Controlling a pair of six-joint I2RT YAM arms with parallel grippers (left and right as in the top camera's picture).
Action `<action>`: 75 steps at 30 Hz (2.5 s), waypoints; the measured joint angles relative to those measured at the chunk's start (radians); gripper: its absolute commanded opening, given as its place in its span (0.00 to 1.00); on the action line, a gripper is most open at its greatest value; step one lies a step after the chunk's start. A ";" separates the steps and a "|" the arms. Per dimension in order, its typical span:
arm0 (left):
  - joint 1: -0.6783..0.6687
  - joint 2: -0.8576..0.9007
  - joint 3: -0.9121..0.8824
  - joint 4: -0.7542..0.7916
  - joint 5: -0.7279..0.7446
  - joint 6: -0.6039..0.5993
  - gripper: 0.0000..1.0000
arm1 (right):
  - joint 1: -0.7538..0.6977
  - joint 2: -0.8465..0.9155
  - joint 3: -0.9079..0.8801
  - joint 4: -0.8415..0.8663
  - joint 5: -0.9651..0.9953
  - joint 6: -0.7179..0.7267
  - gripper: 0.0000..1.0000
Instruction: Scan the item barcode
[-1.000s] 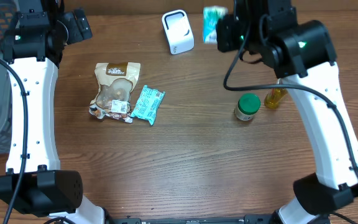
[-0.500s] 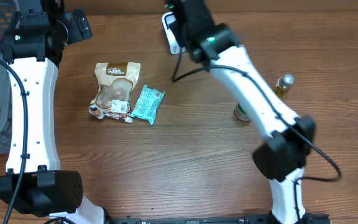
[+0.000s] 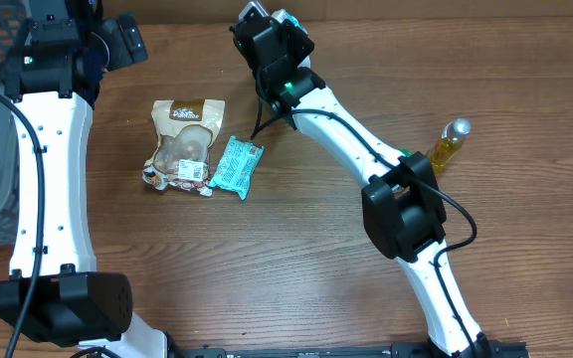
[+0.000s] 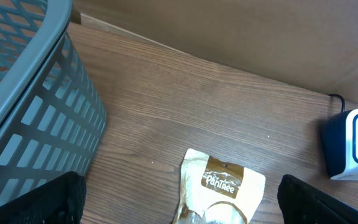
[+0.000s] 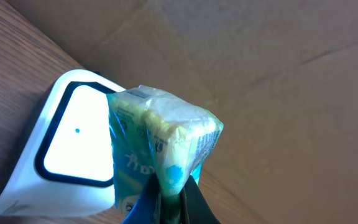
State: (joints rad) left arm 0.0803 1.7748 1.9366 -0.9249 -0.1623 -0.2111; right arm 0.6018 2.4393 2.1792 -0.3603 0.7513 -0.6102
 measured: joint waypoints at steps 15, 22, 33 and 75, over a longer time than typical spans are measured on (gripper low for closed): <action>0.000 0.000 0.000 0.000 0.000 0.000 1.00 | -0.006 0.095 0.000 0.119 0.010 -0.077 0.04; 0.000 0.000 0.000 0.000 0.000 0.000 1.00 | -0.026 0.113 -0.001 0.111 -0.033 -0.077 0.04; 0.000 0.000 0.000 0.000 0.000 0.000 0.99 | -0.023 -0.006 -0.010 -0.238 -0.005 0.109 0.04; 0.000 0.000 0.000 0.000 0.000 0.000 1.00 | -0.150 -0.256 -0.296 -0.846 -0.750 0.982 0.56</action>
State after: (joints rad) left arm 0.0803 1.7748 1.9366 -0.9249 -0.1623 -0.2111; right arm 0.4522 2.1838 1.8835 -1.2060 0.0017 0.3714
